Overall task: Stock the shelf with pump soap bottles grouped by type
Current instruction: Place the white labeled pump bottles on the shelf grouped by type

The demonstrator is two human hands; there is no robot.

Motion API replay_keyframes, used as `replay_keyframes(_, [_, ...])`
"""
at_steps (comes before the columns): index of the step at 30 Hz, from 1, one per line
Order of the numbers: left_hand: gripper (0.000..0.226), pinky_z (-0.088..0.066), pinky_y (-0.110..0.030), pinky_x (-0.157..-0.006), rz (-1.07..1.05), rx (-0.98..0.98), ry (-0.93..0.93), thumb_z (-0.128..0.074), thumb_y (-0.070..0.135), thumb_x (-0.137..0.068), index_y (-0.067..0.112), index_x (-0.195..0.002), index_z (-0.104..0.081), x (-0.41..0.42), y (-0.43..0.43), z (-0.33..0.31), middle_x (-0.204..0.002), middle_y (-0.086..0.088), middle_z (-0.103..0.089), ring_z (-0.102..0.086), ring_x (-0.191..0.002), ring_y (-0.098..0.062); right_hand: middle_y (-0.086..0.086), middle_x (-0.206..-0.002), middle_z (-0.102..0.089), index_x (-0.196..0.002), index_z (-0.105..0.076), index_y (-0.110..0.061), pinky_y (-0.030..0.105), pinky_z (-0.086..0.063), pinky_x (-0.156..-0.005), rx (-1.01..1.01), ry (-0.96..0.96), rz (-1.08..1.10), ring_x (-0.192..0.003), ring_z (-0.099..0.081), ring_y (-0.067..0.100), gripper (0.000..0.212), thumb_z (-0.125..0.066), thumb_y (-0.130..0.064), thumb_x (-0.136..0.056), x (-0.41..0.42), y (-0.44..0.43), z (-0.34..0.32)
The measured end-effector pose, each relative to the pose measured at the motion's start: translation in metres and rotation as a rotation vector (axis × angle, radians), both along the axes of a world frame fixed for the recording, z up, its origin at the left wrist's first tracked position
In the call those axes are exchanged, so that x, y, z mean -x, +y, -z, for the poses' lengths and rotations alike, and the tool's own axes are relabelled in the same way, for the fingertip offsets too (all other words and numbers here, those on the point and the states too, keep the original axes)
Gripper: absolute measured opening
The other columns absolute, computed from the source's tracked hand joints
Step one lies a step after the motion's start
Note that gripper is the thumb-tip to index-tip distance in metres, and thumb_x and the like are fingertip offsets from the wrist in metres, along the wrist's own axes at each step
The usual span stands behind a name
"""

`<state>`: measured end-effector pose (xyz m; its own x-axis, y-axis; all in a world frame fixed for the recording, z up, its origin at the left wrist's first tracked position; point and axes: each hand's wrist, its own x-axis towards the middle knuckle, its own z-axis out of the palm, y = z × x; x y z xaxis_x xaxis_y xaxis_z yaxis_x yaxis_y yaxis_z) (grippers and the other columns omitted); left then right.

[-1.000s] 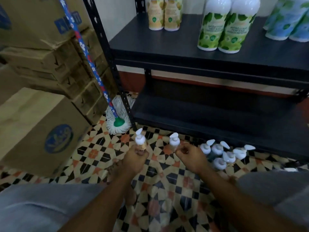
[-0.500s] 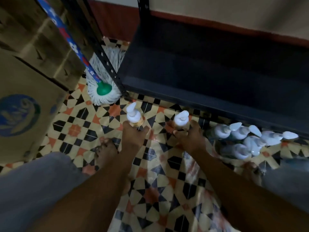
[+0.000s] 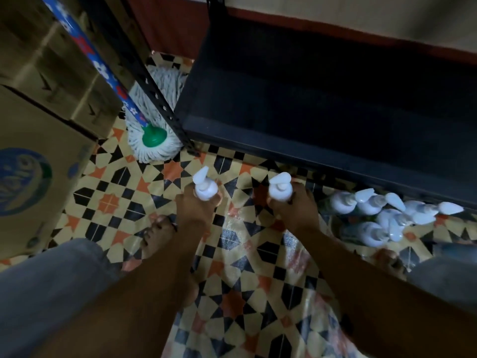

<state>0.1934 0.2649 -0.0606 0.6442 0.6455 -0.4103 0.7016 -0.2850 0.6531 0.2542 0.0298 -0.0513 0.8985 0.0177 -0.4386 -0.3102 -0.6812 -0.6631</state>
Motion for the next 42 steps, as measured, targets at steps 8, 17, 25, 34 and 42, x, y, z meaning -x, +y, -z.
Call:
replay_keyframes(8, [0.053, -0.053, -0.027, -0.066, -0.050, 0.304, -0.121, -0.089, 0.029, -0.071, 0.012, -0.113, -0.063, 0.019, -0.034, -0.075, -0.101, -0.004, -0.068, -0.068, -0.085, -0.019, -0.009, -0.100, -0.060, -0.111, -0.048, -0.028, 0.023, -0.042, -0.065, -0.072, 0.037, -0.138, -0.087, -0.059, 0.011, 0.050, -0.085, -0.035, -0.078, 0.019, -0.033, -0.073])
replay_keyframes(17, [0.045, -0.055, -0.036, -0.069, 0.070, 0.288, -0.425, -0.082, 0.032, -0.080, 0.012, -0.113, -0.061, -0.001, -0.034, -0.243, -0.107, -0.008, -0.069, -0.069, -0.094, -0.023, -0.004, -0.101, -0.066, -0.102, -0.056, -0.026, 0.030, -0.050, -0.068, -0.145, -0.083, -0.277, -0.090, -0.065, 0.016, 0.041, -0.083, -0.038, -0.074, 0.019, -0.043, -0.237])
replay_keyframes(25, [0.045, -0.059, -0.056, -0.090, 0.067, 0.472, -0.699, -0.079, 0.043, -0.076, 0.021, -0.111, -0.061, 0.008, -0.038, -0.386, -0.117, -0.009, -0.070, -0.072, -0.102, -0.026, 0.000, -0.110, -0.071, -0.111, -0.060, -0.021, 0.035, -0.059, -0.080, -0.482, -0.180, -0.237, -0.097, -0.071, 0.015, 0.036, -0.080, -0.030, -0.083, 0.029, -0.048, -0.374])
replay_keyframes(34, [0.044, -0.056, -0.060, -0.094, 0.210, 0.787, -0.715, -0.066, 0.044, -0.090, 0.022, -0.126, -0.059, 0.043, -0.091, -0.417, -0.121, -0.020, -0.071, -0.070, -0.109, -0.040, 0.013, -0.118, -0.072, -0.125, -0.061, -0.016, 0.060, -0.056, -0.090, -0.953, -0.021, -0.101, -0.108, -0.071, 0.031, 0.057, -0.073, -0.048, -0.079, 0.050, -0.057, -0.397])
replay_keyframes(42, [0.060, -0.063, -0.048, -0.081, 0.245, 0.895, -0.551, -0.065, 0.052, -0.084, 0.019, -0.133, -0.054, 0.040, -0.103, -0.413, -0.120, -0.019, -0.070, -0.074, -0.099, -0.034, 0.014, -0.105, -0.070, -0.127, -0.061, -0.016, 0.043, -0.059, -0.075, -1.061, 0.066, -0.011, -0.090, -0.070, 0.030, 0.053, -0.067, -0.050, -0.087, 0.048, -0.061, -0.390])
